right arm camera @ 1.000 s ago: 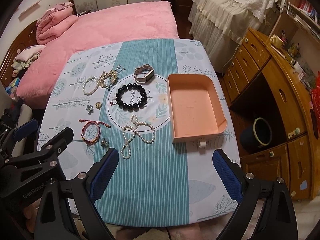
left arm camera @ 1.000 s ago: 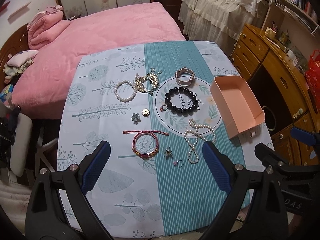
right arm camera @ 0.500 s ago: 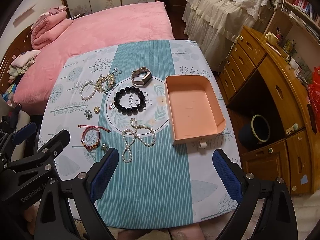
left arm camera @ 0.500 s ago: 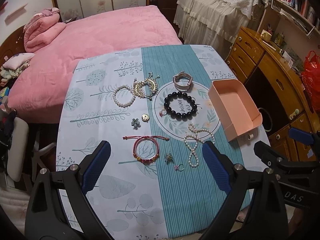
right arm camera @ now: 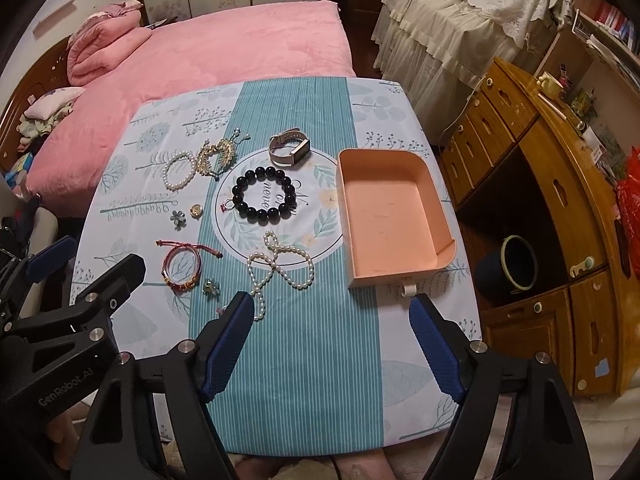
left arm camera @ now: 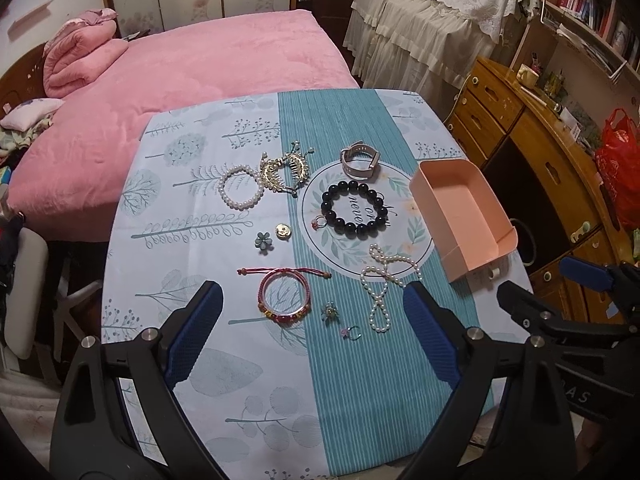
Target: Organize jewelry
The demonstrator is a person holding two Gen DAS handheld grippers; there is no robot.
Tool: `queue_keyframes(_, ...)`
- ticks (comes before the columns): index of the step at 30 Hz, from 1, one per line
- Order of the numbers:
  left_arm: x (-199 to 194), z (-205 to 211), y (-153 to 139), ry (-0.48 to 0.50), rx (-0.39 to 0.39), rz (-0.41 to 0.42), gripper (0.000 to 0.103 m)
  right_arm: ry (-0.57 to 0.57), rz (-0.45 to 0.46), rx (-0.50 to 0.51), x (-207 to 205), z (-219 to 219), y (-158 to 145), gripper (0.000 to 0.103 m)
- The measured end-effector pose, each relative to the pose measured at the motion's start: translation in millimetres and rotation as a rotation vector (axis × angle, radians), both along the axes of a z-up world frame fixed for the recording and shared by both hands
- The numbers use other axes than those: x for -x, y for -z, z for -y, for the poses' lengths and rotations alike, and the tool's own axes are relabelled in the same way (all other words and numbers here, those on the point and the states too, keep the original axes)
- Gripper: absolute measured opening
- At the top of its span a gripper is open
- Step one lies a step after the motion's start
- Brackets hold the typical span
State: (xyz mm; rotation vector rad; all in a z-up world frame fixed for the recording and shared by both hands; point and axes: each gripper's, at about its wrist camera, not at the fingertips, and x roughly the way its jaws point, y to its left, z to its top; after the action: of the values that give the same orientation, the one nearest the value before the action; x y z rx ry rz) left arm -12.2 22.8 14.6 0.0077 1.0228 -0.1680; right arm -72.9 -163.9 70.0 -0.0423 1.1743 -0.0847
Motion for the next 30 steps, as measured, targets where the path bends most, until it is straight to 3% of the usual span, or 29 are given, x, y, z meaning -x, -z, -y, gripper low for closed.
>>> queue_keyframes(17, -11.3, -16.9, 29.0, -0.125, 0.033, -0.087, 0.091, -0.131, -0.061, -0.044, -28.0, -9.8, 37.2, 0.072)
queue_keyframes(24, -29.0, -36.6, 44.6, -0.163, 0.040, -0.126, 0.091, -0.211, -0.056, -0.072, -46.4, -11.0, 52.6, 0.063)
queue_keyframes(30, -65.5, -63.4, 65.9, -0.213, 0.033, -0.198, 0.073, -0.302, -0.055, -0.123, -67.3, -15.2, 66.2, 0.056)
